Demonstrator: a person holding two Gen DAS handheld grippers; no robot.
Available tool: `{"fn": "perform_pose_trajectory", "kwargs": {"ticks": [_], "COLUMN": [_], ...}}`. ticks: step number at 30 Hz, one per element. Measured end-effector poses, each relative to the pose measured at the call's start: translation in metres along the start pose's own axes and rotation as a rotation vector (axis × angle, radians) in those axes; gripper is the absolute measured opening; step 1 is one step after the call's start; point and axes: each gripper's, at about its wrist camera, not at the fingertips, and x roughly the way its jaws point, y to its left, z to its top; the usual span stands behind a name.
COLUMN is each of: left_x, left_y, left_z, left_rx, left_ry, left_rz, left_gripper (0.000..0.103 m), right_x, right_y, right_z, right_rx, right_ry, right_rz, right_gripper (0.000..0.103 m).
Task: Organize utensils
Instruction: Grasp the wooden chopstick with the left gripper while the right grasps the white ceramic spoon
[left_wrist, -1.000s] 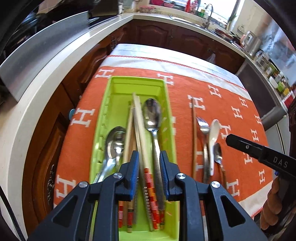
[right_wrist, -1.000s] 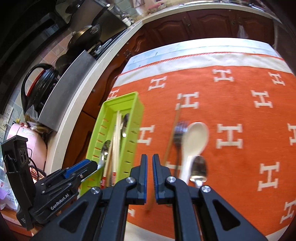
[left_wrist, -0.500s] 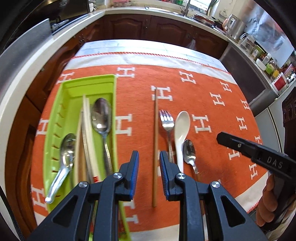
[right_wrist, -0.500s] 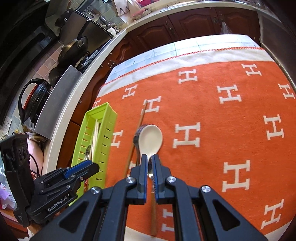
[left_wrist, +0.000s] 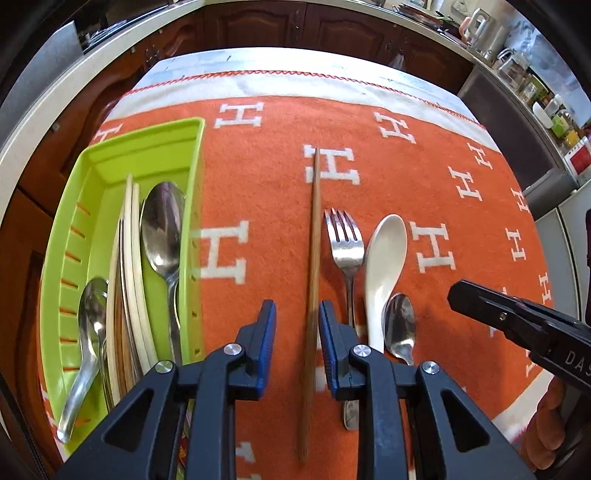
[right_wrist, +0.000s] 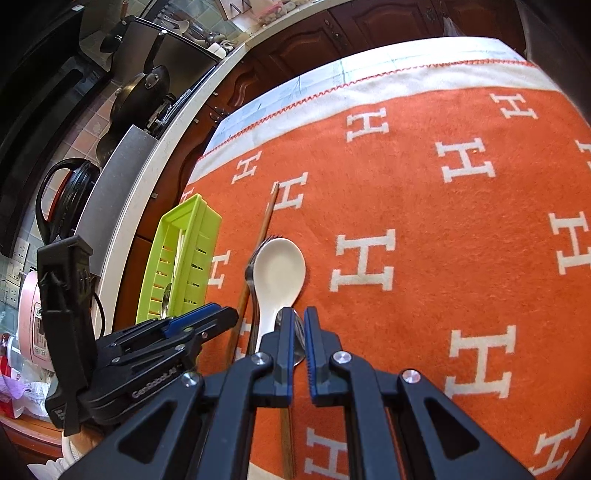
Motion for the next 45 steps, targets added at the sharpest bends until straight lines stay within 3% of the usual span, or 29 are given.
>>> {"fn": "perform_pose_trajectory", "kwargs": {"ticks": [11,17,22,27,29,31,33,35,45], "left_x": [0.000,0.015,0.015,0.018,0.018,0.018,0.017,0.017,-0.011], "left_y": [-0.017,-0.022,-0.021,-0.026,-0.028,-0.026,-0.022,-0.018,-0.007], "left_z": [0.002,0.003,0.006,0.006,0.004,0.004,0.003,0.001,-0.005], "left_rx": [0.075,0.086,0.082,0.106,0.104,0.090,0.065,0.042,-0.010], "left_ry": [-0.025,0.024,0.023,0.008,-0.001,-0.005,-0.012,-0.022,-0.071], "left_rz": [0.045,0.045,0.028,0.035,0.036,0.008,-0.013,-0.027,-0.049], "left_gripper": [0.020,0.020,0.021,0.021,0.017,0.005,0.005,0.004,0.004], "right_x": [0.013,0.024,0.029,0.038,0.042,0.044,0.046,0.048,0.011], "right_y": [-0.002,0.000,-0.002,-0.001,0.003,0.008,0.013,0.016,0.012], "right_z": [0.014,0.021,0.024,0.025,0.025,0.024,0.021,0.019,0.019], "right_rx": [-0.024,-0.050,-0.057,-0.093,-0.136,-0.176,-0.221,-0.238,-0.155], "right_ry": [-0.011,-0.012,-0.021,-0.028,-0.031,-0.041,-0.048,-0.036,-0.131], "right_rz": [0.007,0.002,0.002,0.019,0.029,0.035,0.032,0.042,0.061], "right_gripper": [0.011,0.011,0.025,0.026,0.026,0.026,0.024,0.006,0.003]}}
